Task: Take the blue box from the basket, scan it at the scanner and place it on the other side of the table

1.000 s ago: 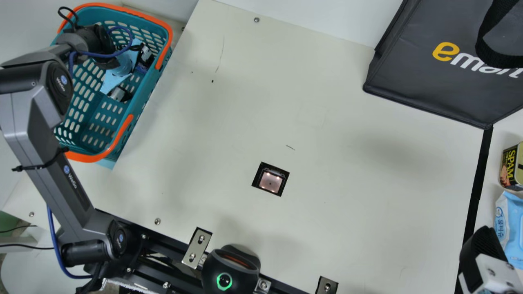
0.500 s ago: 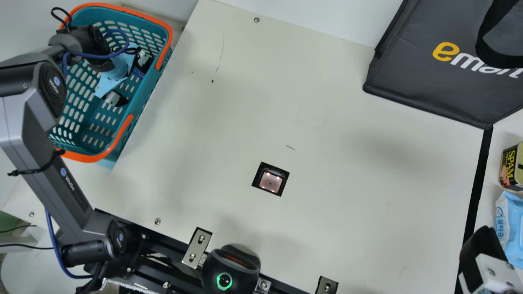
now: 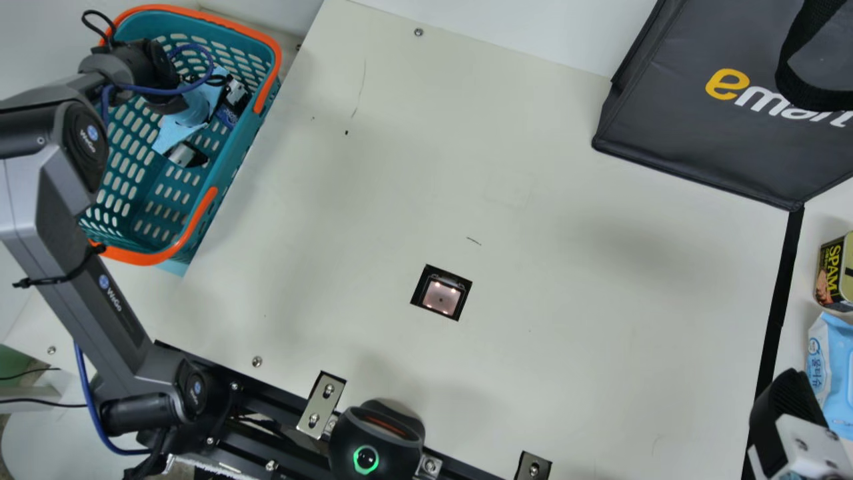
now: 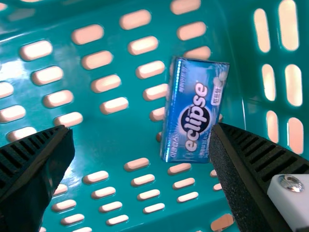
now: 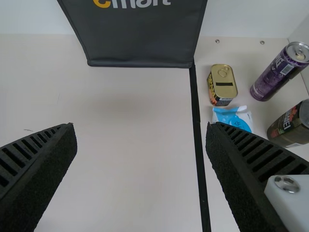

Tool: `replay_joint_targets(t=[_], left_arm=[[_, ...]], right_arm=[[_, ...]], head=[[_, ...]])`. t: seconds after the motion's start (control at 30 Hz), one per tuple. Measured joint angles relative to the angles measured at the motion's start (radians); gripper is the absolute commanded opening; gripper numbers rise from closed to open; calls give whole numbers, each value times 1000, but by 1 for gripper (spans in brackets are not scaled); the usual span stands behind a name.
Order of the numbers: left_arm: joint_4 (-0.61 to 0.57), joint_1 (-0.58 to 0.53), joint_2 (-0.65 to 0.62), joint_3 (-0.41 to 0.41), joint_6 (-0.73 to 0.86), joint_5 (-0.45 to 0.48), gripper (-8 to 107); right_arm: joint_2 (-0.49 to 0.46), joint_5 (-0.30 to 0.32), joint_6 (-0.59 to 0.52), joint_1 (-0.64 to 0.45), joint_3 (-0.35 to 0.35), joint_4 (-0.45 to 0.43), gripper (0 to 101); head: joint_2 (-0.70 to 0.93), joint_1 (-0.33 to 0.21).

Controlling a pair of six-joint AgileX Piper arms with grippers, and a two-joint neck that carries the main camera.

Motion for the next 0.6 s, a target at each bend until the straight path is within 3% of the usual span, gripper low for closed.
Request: replay_joint_targets(t=[0.6], left_arm=[[14, -26, 63, -49, 23, -11, 90]], right_arm=[[0, 0, 0, 0, 0, 0, 95]], head=[[0, 0]])
